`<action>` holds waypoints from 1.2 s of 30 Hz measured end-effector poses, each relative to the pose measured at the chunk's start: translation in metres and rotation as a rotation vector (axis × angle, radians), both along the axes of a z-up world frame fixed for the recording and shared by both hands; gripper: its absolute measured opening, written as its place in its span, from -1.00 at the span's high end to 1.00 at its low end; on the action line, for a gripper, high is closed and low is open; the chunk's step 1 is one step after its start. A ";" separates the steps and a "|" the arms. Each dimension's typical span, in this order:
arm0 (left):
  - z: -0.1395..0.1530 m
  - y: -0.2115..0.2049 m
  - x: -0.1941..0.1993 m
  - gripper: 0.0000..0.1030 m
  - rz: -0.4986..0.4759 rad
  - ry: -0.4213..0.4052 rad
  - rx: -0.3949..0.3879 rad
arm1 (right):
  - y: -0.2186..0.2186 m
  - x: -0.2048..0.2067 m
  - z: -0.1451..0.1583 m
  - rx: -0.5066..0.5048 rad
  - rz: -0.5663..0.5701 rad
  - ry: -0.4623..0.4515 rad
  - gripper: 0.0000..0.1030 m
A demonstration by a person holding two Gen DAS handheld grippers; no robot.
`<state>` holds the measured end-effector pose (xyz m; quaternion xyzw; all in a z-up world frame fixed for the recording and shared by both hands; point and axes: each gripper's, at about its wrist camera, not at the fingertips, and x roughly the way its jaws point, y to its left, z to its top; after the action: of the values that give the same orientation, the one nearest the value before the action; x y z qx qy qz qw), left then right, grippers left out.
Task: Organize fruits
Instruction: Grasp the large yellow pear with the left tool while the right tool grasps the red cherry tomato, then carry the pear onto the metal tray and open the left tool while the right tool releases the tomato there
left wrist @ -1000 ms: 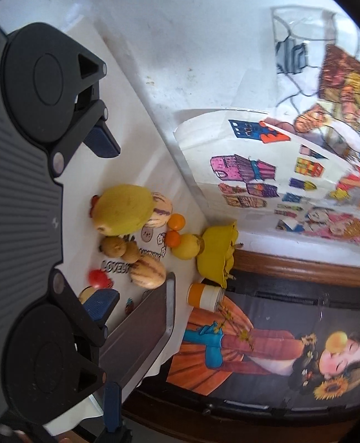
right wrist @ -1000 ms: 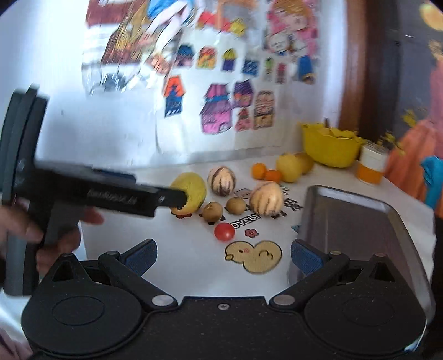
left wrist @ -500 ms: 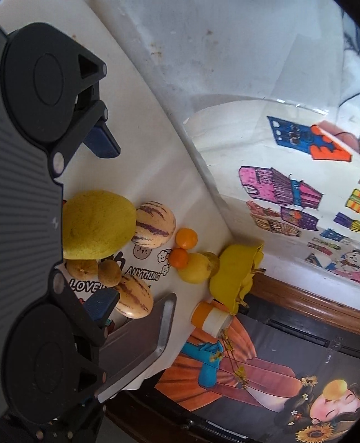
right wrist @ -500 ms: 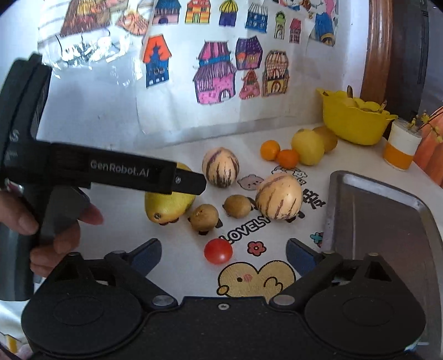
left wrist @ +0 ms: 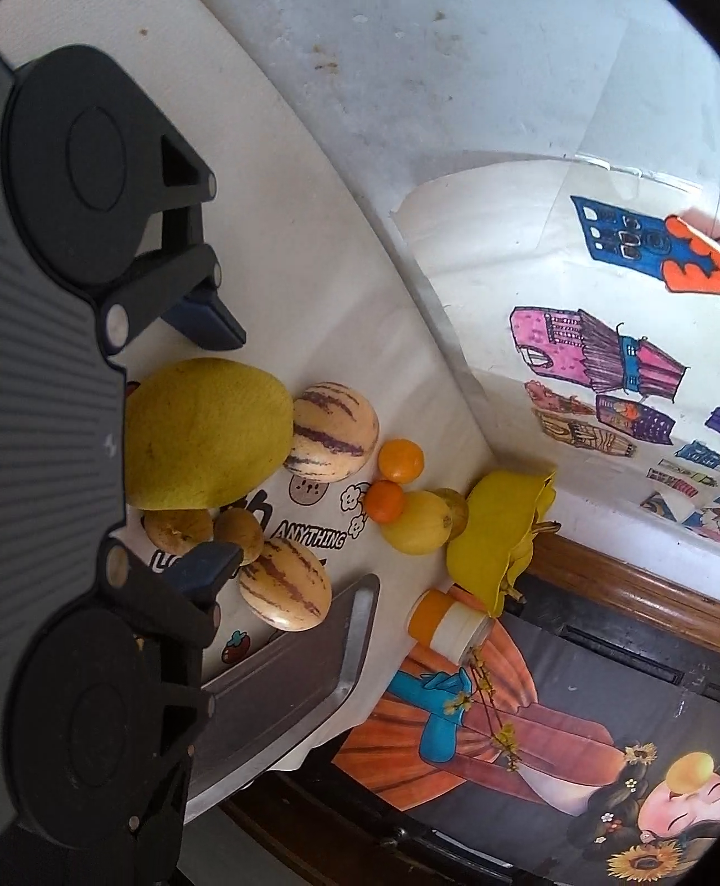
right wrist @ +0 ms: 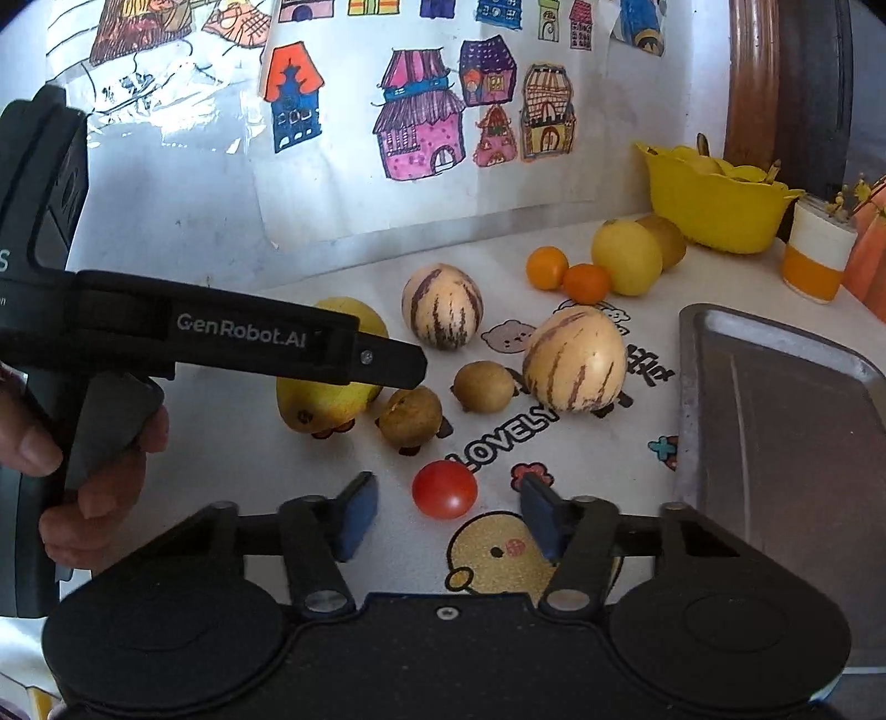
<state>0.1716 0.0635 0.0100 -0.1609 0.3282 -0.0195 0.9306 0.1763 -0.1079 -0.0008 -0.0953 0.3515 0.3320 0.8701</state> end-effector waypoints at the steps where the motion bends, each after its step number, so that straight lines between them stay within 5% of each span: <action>1: 0.000 -0.001 0.000 -0.52 0.000 -0.001 0.003 | 0.000 -0.001 0.000 0.000 0.001 -0.006 -0.09; 10: -0.002 0.002 -0.002 -0.14 0.031 -0.005 -0.009 | 0.003 -0.008 -0.001 -0.010 0.023 -0.041 0.23; 16: 0.000 0.005 -0.005 -0.14 0.045 0.003 -0.033 | 0.003 -0.008 -0.001 -0.011 0.019 -0.046 0.48; 23: 0.003 0.006 -0.013 -0.14 0.068 0.019 -0.072 | -0.009 -0.011 0.007 0.035 0.005 -0.051 0.48; 30: 0.031 -0.012 -0.007 -0.14 0.047 -0.041 -0.043 | -0.051 -0.004 0.045 0.126 -0.057 -0.096 0.48; 36: 0.070 -0.038 0.022 -0.14 -0.022 -0.121 -0.093 | -0.099 0.028 0.095 0.147 -0.100 -0.149 0.48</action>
<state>0.1934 0.0253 0.0804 -0.1987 0.2717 -0.0544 0.9401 0.2040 -0.2071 0.0941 -0.0379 0.2646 0.3051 0.9140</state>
